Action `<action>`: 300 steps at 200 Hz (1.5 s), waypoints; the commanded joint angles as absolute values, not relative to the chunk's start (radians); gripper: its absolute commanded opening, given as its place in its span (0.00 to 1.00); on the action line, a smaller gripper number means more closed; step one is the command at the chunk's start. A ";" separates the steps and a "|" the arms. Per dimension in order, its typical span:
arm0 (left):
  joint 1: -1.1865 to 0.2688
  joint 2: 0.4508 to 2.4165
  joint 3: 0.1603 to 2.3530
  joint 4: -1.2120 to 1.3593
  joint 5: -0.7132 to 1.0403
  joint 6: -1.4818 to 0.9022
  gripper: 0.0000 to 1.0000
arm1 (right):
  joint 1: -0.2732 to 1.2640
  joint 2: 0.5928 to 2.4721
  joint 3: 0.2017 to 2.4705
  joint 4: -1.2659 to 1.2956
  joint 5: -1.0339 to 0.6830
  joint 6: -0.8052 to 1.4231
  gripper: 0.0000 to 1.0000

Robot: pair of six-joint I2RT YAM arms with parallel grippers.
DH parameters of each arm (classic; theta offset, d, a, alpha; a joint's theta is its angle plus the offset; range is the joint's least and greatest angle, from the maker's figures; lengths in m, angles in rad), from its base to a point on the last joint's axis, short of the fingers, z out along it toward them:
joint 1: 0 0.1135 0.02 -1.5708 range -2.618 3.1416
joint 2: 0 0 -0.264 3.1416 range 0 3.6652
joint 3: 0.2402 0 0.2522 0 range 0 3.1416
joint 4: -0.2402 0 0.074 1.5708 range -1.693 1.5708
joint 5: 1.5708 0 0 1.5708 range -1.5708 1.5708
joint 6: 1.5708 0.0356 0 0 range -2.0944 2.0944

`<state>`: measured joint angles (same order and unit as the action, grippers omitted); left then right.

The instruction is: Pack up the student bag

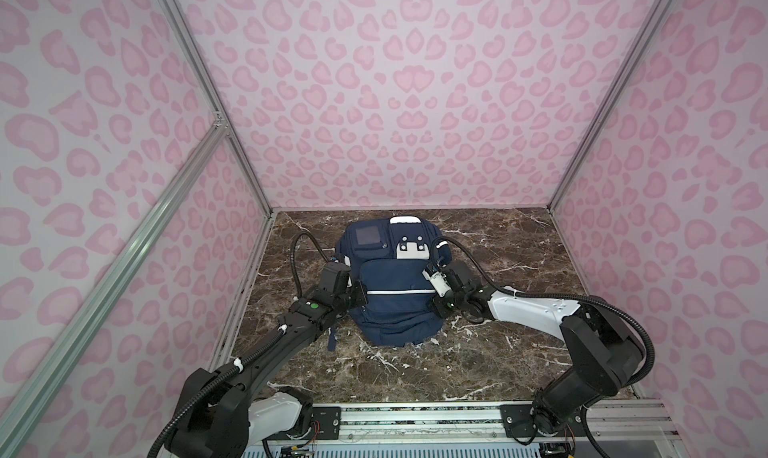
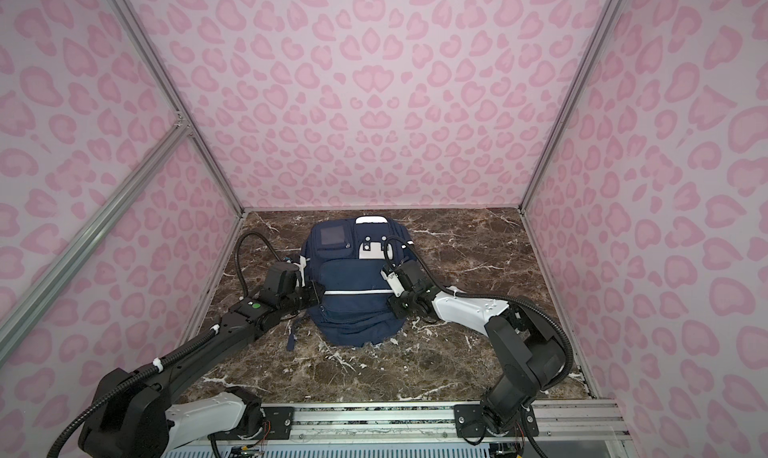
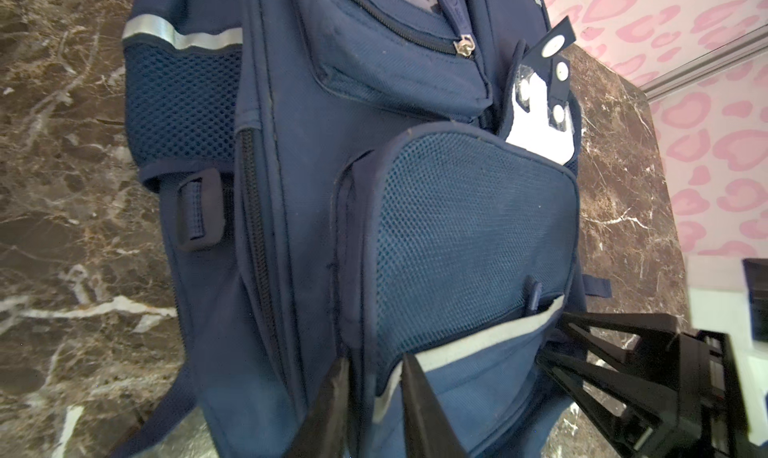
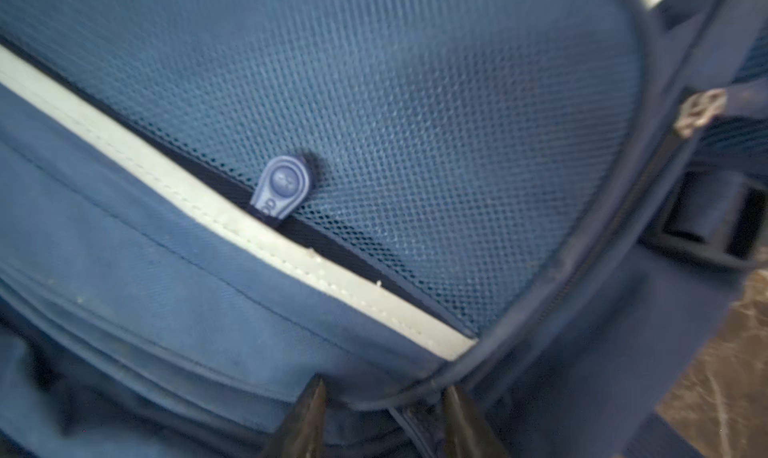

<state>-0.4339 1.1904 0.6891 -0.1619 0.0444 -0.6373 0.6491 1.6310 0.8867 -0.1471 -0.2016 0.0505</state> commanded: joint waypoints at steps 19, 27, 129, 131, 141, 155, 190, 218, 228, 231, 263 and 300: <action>-0.433 1.190 0.645 -0.100 0.063 -0.667 0.26 | 0.651 1.642 0.875 -0.198 -0.224 0.004 0.51; -0.434 1.188 0.634 -0.085 0.077 -0.675 0.27 | 0.651 1.634 0.869 -0.198 -0.237 0.011 0.57; -0.436 1.135 0.549 -0.057 0.111 -0.716 0.46 | 0.693 1.744 0.967 -0.185 -0.208 -0.014 0.14; -0.436 1.132 0.546 -0.055 0.109 -0.717 0.46 | 0.694 1.737 0.964 -0.182 -0.212 -0.010 0.12; -0.438 1.121 0.534 -0.053 0.106 -0.723 0.46 | 0.704 1.696 0.940 -0.161 -0.226 0.005 0.05; -0.437 1.106 0.526 -0.061 0.086 -0.727 0.47 | 0.722 1.638 0.914 -0.151 -0.240 0.029 0.00; -0.438 1.099 0.538 -0.086 0.041 -0.711 0.50 | 0.798 1.545 0.892 -0.181 -0.192 0.060 0.00; -0.439 1.087 0.528 -0.059 0.067 -0.744 0.58 | 0.830 1.541 0.899 -0.195 -0.197 0.099 0.00; -0.444 1.074 0.514 -0.036 0.091 -0.769 0.64 | 0.854 1.546 0.905 -0.188 -0.186 0.114 0.00; -0.445 1.069 0.509 -0.029 0.098 -0.776 0.65 | 0.862 1.549 0.907 -0.186 -0.185 0.117 0.00; -0.506 0.943 0.446 -0.005 0.091 -0.897 0.71 | 0.931 1.592 0.939 -0.172 -0.162 0.177 0.00; -0.616 0.905 0.336 0.165 0.073 -1.108 0.78 | 1.016 1.621 0.942 -0.085 -0.155 0.263 0.00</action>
<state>-0.5739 0.9001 0.3717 0.0277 0.0963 -0.9466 0.9783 1.6093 0.9413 -0.1638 -0.1444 0.1886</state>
